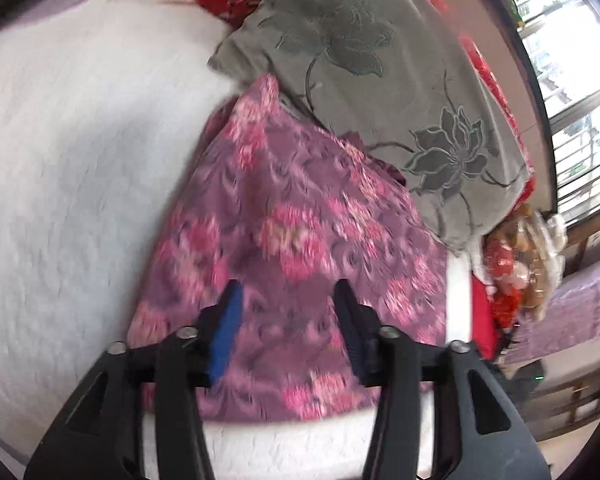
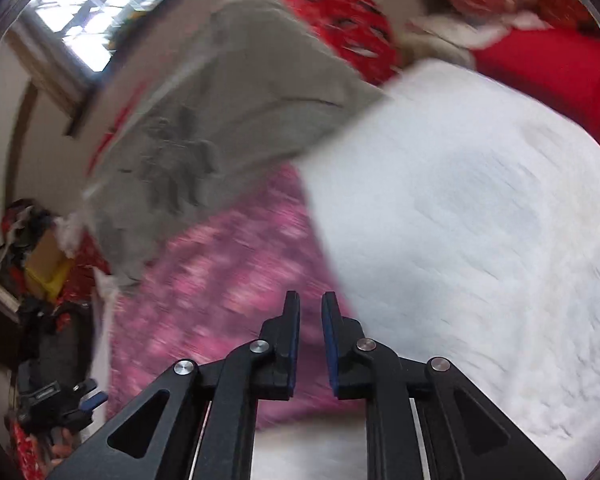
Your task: Fold small clothes
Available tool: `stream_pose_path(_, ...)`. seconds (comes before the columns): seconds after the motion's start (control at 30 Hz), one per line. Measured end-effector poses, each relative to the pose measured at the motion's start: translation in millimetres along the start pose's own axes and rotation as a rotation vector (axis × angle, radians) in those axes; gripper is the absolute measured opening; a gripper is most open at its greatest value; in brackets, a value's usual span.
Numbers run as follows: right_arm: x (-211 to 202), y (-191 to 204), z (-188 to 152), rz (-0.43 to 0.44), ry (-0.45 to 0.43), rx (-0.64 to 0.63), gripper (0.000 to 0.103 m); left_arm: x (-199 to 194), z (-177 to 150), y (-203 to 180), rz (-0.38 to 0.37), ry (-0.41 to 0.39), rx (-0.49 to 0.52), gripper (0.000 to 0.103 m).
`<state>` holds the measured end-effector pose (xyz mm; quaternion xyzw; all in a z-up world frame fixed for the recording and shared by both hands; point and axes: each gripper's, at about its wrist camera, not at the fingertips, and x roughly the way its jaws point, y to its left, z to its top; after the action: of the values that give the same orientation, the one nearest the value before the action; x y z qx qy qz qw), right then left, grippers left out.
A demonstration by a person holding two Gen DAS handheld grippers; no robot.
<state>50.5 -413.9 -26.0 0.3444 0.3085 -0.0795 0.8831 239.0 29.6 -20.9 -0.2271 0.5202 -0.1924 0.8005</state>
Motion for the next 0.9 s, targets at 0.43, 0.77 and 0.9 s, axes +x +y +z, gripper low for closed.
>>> stream_pose_path(0.43, 70.6, 54.7, 22.5, -0.060, 0.051, -0.181, 0.035, 36.5, 40.9, -17.2, 0.030, 0.003, 0.107, 0.052)
stream_pose_path(0.77, 148.2, 42.2, 56.0, -0.187, 0.130, -0.148, 0.040, 91.5, 65.3, -36.0, 0.245, 0.006, 0.232, 0.057)
stream_pose_path(0.9, 134.0, 54.2, 68.3, -0.104, 0.040, -0.139, 0.042, 78.8, 66.6, -55.1, 0.183, -0.078, 0.240, 0.061)
